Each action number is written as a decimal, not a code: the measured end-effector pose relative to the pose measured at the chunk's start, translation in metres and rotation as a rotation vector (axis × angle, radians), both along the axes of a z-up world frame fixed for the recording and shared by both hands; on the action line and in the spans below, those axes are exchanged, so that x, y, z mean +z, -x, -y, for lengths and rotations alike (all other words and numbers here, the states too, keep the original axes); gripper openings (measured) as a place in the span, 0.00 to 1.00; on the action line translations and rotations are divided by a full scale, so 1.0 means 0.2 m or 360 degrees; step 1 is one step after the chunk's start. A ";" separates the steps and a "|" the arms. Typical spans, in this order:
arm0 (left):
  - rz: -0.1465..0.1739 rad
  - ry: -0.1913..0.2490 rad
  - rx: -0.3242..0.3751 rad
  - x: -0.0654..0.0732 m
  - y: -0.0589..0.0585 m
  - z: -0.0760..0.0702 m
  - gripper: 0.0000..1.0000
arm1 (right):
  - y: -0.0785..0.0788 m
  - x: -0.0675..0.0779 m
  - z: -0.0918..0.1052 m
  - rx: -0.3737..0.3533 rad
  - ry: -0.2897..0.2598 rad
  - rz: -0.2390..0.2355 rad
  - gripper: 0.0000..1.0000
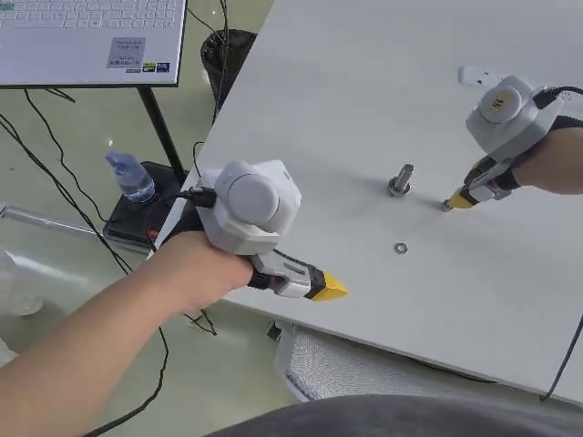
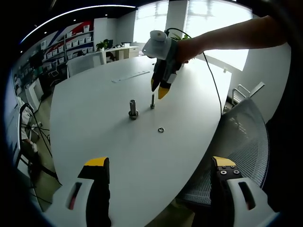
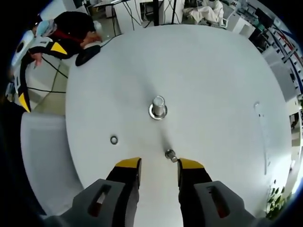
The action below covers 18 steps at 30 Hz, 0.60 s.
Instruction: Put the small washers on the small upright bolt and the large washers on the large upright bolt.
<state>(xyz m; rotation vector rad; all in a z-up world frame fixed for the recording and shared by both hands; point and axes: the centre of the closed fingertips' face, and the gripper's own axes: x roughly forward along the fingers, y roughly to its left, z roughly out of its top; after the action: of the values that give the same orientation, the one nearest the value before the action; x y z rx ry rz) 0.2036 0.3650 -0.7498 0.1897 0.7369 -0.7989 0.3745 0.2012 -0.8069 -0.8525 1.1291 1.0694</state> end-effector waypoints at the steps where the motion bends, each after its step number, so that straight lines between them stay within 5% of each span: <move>1: 0.0000 -0.0001 -0.0001 0.00 0.00 0.00 0.88 | 0.00 0.00 0.00 0.0001 0.0000 -0.0001 0.32; 18: 0.0004 0.0028 0.0017 -0.02 0.02 0.01 0.87 | 0.19 0.02 -0.09 0.0047 -0.0036 -0.0036 0.32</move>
<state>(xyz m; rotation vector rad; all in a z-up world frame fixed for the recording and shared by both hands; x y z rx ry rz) 0.1996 0.3635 -0.7530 0.1709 0.7281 -0.7948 0.3370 0.2182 -0.8027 -0.8430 1.1245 1.1167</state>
